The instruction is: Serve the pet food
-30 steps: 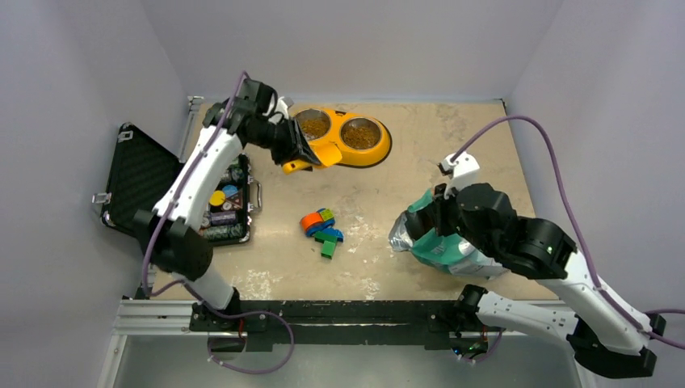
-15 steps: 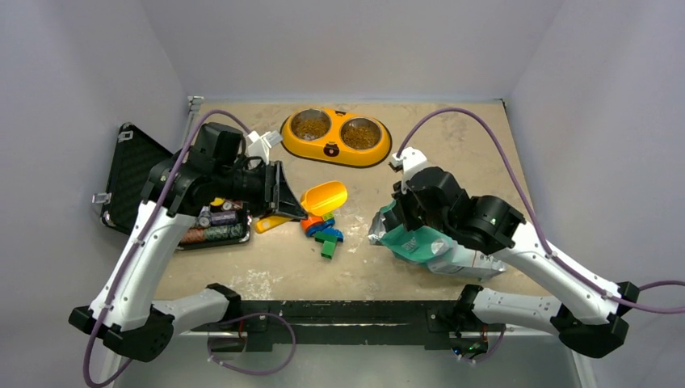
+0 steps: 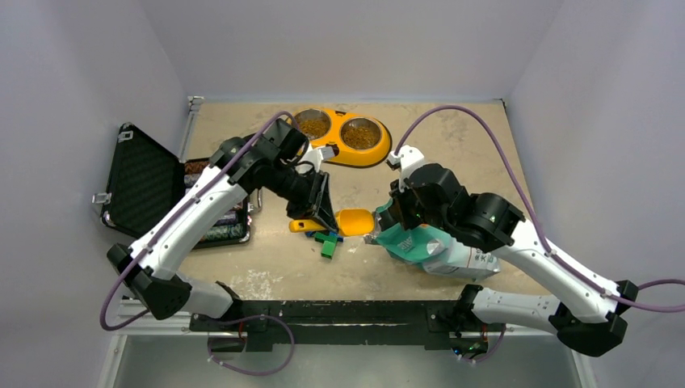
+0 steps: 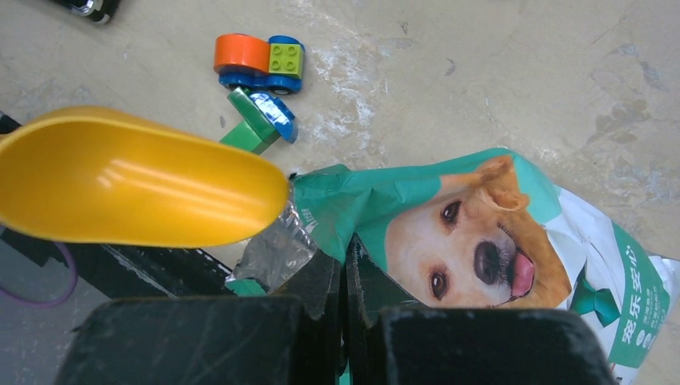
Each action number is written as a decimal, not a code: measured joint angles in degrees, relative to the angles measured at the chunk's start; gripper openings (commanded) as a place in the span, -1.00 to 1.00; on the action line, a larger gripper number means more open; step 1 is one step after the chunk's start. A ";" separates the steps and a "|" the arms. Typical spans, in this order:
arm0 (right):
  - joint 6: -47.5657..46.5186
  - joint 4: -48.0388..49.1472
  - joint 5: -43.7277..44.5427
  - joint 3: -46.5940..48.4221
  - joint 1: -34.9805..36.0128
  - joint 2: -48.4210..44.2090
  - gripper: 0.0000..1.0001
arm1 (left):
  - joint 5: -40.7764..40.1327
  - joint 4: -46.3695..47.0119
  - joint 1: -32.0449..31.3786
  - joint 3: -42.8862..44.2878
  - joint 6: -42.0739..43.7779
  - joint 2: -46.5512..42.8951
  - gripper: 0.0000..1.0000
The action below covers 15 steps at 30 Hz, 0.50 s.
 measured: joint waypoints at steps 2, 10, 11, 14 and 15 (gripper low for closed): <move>0.15 0.35 -0.83 0.09 0.02 -0.24 -1.00 | -0.22 0.52 0.00 1.20 -0.33 2.19 -1.00; 0.20 1.70 -3.58 0.09 -0.07 -1.81 -1.00 | 4.17 2.54 -1.36 2.54 -0.72 6.19 -1.00; 0.31 1.99 -4.26 0.09 -0.07 -1.95 -1.00 | 4.59 2.49 -1.62 2.62 -0.61 6.82 -1.00; 0.44 2.75 -6.47 0.24 -0.04 -1.79 -1.00 | 5.64 1.77 -2.08 3.50 0.57 9.62 -1.00; 0.52 2.99 -6.97 0.35 -0.02 -1.73 -1.00 | 5.73 1.42 -2.23 3.69 0.94 10.40 -1.00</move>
